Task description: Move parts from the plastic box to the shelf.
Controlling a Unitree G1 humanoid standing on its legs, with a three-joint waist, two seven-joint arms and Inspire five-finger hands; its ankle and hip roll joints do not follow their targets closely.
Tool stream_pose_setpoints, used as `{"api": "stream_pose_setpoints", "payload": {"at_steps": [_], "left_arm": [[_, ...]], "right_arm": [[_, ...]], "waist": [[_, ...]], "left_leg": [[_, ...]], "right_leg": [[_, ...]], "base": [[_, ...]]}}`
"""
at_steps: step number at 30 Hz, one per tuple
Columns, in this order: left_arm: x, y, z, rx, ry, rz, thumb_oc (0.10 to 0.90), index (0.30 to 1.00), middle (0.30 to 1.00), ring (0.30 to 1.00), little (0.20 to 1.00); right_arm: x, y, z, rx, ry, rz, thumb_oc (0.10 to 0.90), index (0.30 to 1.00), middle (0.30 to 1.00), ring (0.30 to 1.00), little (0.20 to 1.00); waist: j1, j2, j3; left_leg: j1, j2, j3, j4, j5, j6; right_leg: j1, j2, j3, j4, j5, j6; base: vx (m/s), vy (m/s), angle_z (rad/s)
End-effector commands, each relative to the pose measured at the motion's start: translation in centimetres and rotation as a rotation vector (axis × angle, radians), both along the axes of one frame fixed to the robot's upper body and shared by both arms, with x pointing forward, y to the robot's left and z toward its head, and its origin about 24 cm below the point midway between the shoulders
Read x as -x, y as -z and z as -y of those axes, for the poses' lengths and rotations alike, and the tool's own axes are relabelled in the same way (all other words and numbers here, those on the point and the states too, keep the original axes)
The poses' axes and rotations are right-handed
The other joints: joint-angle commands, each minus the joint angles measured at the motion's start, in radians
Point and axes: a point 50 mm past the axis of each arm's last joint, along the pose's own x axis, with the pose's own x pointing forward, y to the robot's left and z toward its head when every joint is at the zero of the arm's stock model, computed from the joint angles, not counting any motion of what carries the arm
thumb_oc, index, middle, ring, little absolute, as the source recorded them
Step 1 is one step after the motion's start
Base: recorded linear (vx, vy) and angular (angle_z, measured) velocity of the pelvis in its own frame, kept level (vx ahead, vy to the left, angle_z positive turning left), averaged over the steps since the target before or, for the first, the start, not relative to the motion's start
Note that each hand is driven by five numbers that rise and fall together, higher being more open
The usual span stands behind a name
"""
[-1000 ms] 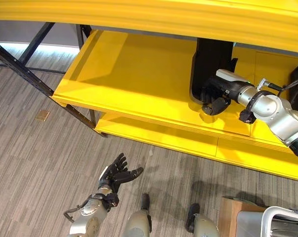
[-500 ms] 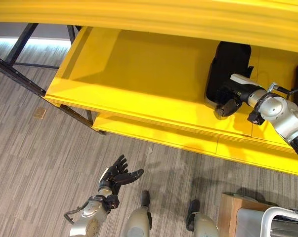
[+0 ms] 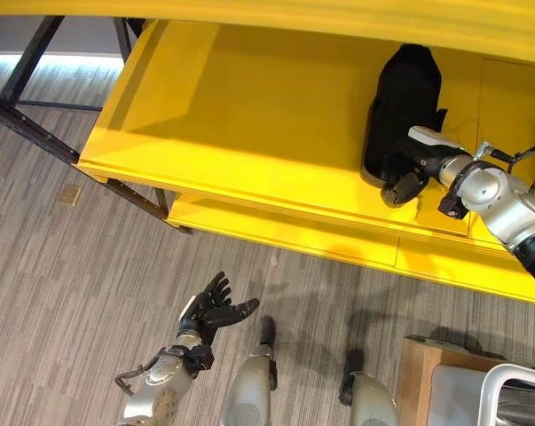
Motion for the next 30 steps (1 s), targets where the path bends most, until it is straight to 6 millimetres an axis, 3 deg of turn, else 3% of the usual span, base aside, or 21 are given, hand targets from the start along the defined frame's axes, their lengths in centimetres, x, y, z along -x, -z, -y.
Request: {"api": "stream_pose_setpoints", "payload": {"at_steps": [1,17,30], "left_arm": [[-0.8,-3.1,-0.8,0.008,-0.005,0.167,0.9,1.0,1.0,1.0,1.0],[-0.9,-3.0,-0.8,0.009,-0.016,0.169,0.9,1.0,1.0,1.0,1.0],[-0.8,-3.0,-1.3,-0.001,-0.027,0.168,0.9,1.0,1.0,1.0,1.0]], "right_arm": [[0.4,-9.2,-2.0,0.029,-0.083,0.304,0.4,0.3,0.3,0.3,0.3],[0.5,-9.4,-1.8,0.032,-0.074,0.308,0.4,0.3,0.3,0.3,0.3],[1.0,-11.4,-1.0,0.06,-0.052,0.347,0.4,0.3,0.3,0.3,0.3]], "waist": [[0.01,-0.038,-0.015],[0.021,-0.033,0.006],[0.026,-0.026,0.007]], "left_leg": [[-0.035,0.087,-0.043,0.141,-0.1,-0.079],[-0.041,0.092,-0.052,0.115,-0.08,-0.085],[-0.051,0.094,-0.052,0.101,-0.071,-0.09]], "right_leg": [[0.046,-0.026,0.01,-0.112,0.059,0.017],[0.027,-0.021,0.0,-0.103,0.056,0.014],[-0.001,-0.022,-0.002,-0.081,0.044,0.011]], "base": [[0.0,0.0,0.0],[0.0,0.0,0.0],[0.01,-0.003,0.0]]}}
